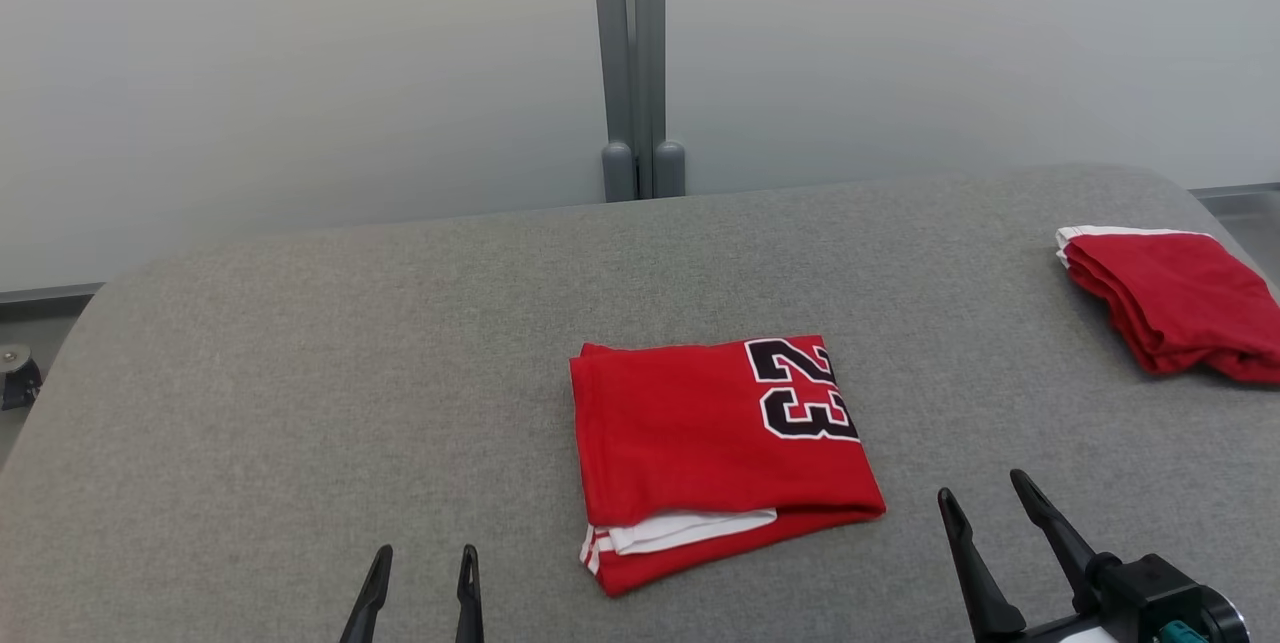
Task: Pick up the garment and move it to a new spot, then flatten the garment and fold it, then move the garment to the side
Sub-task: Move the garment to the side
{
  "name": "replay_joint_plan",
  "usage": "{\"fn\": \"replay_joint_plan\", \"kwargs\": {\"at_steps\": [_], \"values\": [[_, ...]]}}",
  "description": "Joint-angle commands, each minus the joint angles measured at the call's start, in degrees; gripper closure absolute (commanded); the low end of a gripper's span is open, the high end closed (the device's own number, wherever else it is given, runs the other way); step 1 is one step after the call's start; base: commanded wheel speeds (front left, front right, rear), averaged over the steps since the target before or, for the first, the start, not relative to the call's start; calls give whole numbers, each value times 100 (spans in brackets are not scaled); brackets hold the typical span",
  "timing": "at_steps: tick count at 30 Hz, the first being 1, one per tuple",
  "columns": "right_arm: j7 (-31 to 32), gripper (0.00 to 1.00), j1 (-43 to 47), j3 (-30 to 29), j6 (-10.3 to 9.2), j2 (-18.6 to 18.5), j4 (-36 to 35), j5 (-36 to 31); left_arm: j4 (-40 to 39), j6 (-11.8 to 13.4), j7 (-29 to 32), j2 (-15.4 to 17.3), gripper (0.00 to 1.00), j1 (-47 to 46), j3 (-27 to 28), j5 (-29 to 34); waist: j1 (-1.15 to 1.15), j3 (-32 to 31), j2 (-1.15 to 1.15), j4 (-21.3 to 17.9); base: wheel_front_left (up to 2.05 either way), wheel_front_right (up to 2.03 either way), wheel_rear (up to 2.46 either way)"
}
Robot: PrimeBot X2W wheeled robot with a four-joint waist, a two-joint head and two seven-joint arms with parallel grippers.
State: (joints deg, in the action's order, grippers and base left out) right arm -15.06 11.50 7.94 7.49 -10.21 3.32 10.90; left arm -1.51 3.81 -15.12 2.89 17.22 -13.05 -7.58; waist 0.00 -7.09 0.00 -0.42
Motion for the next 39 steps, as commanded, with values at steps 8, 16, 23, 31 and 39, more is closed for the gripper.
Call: {"fn": "replay_joint_plan", "kwargs": {"at_steps": [8,16,23,31,39], "values": [[-14,0,40,-11,0,-33,51,28,78,-9,-1,2,0,13,26,-8,0,-157,0,-2,0,0,0],[-14,0,49,-17,0,-57,252,196,136,-122,-1,3,0,66,80,67,0,-253,0,117,0,0,0],[-14,0,-628,605,0,-375,1346,1035,128,-172,-1,3,0,-95,10,103,0,-63,0,294,0,0,0],[788,0,-2098,1730,0,-981,2757,2389,158,-180,-1,5,0,-285,-138,57,0,228,0,697,0,0,0],[1768,0,-3134,2158,0,-1304,3464,3691,133,-255,-1,5,0,-540,-329,-37,0,645,0,1159,0,0,0]]}}
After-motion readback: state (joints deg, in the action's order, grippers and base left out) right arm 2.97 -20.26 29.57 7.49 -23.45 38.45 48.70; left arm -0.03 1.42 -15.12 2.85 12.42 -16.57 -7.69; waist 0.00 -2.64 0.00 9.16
